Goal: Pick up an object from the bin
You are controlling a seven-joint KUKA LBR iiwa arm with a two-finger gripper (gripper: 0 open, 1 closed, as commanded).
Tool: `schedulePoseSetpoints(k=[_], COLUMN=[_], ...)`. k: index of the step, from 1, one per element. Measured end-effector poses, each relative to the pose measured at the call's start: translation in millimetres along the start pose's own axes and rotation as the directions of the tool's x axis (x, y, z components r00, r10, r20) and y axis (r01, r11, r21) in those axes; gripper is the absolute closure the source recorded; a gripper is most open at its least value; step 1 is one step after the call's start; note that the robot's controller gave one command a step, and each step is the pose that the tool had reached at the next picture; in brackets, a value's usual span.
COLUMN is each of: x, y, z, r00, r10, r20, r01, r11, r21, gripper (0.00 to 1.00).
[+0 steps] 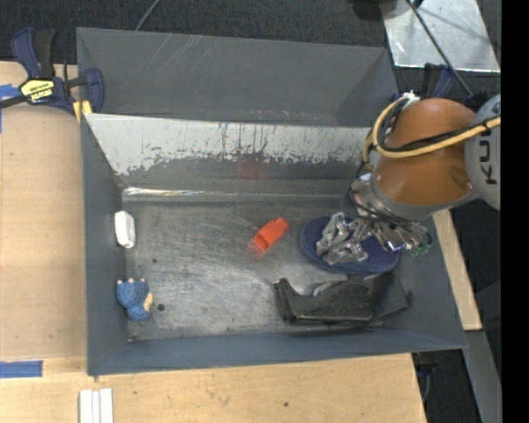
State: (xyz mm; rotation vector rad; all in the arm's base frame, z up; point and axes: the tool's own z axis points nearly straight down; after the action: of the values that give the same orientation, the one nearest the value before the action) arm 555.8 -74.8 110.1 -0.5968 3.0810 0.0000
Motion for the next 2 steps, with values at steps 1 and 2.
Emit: schedulePoseSetpoints(k=[1,2], x=[-1.8,4.3], y=[0,7], z=[0,21], r00=[1.000,0.997], r10=[0.001,-0.067], r20=[0.007,0.033], r01=[-0.001,0.066], r11=[1.000,0.998], r21=[0.001,0.018], gripper=[0.00,0.00])
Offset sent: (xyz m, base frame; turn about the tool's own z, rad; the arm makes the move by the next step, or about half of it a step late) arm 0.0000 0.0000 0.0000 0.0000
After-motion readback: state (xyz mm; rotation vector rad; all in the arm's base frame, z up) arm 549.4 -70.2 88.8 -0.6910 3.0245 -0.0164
